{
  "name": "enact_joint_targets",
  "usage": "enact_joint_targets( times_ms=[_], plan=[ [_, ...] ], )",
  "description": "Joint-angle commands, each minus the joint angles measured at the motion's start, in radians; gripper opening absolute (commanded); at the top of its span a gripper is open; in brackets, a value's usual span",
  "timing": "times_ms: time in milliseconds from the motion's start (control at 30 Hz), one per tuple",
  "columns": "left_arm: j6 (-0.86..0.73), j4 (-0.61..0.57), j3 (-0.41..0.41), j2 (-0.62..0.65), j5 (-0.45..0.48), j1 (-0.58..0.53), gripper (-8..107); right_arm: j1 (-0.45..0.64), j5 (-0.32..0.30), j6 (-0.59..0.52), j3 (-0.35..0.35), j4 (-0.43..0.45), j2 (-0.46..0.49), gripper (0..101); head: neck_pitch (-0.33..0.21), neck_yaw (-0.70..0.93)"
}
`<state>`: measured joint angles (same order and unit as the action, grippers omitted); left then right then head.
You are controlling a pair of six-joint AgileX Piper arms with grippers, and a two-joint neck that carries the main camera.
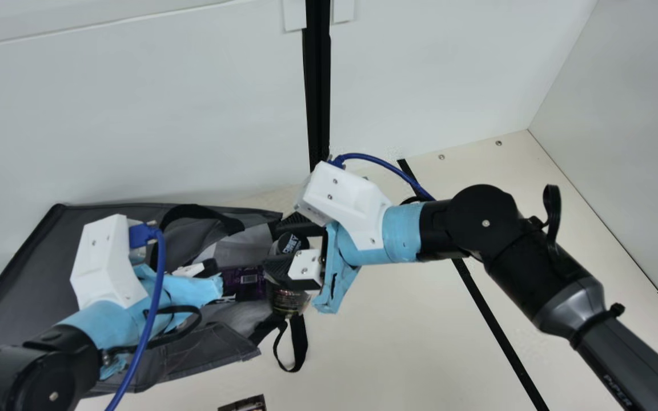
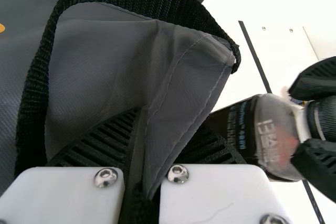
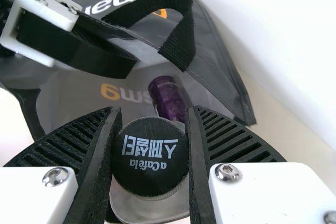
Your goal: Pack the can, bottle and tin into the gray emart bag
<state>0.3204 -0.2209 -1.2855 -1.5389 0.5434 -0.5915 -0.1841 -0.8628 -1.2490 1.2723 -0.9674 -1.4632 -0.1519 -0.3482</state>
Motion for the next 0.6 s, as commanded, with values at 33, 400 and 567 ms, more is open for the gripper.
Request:
enact_joint_targets(
  times_ms=[33,400,567],
  plan=[
    [0.0,0.0,0.0,0.0,0.0,0.0,10,-0.009,0.01,-0.027,-0.005,-0.039,-0.01,0,-0.023,-0.001],
    [0.0,0.0,0.0,0.0,0.0,0.0,10,-0.045,0.062,-0.107,-0.003,-0.152,-0.07,0,-0.023,-0.001],
    [0.0,0.0,0.0,0.0,0.0,0.0,10,-0.059,0.079,-0.146,0.001,-0.212,-0.099,0,-0.023,-0.001]
  ],
)
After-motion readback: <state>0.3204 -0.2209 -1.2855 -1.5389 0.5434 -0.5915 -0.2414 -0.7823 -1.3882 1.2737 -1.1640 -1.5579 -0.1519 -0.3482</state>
